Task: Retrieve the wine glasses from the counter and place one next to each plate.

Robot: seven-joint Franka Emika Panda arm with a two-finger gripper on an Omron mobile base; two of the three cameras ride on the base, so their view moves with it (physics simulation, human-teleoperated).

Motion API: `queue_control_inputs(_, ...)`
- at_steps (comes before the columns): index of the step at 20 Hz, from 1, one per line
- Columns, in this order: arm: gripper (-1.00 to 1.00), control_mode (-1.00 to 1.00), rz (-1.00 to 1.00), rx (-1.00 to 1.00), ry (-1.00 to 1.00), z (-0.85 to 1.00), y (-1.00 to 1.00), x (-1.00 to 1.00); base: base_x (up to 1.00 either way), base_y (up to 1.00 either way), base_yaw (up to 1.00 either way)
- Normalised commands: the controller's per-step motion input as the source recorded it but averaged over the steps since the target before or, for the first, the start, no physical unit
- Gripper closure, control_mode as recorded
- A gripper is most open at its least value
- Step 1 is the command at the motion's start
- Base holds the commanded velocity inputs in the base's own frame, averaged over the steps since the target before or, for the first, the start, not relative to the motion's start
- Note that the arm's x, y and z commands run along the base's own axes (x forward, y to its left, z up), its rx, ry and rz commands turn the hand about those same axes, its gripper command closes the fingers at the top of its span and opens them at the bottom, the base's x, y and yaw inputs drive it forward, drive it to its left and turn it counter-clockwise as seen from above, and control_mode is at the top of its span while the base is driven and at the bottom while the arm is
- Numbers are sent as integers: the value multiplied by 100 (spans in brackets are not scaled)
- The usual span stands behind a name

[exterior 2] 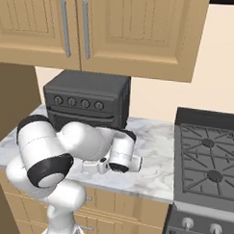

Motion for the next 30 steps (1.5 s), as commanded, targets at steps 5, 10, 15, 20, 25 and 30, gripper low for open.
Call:
queue_control_inputs(5, 100, -100, -8, -3, 0, 95, 0, -21, 0, 0, 0)
queue_control_inputs(10, 100, -100, -6, -8, 0, 97, 12, -25, 0, 0, 0)
queue_control_inputs(15, 100, -100, -3, -11, -2, 76, 8, -52, 0, 0, 0)
queue_control_inputs(20, 100, -100, 0, -2, -5, 38, 0, -53, 0, 0, 0)
queue_control_inputs(25, 100, -100, 0, 1, -4, 22, 0, -42, 0, 0, 0)
queue_control_inputs(30, 100, -100, -1, 1, -1, 41, 1, -7, 0, 0, 0)
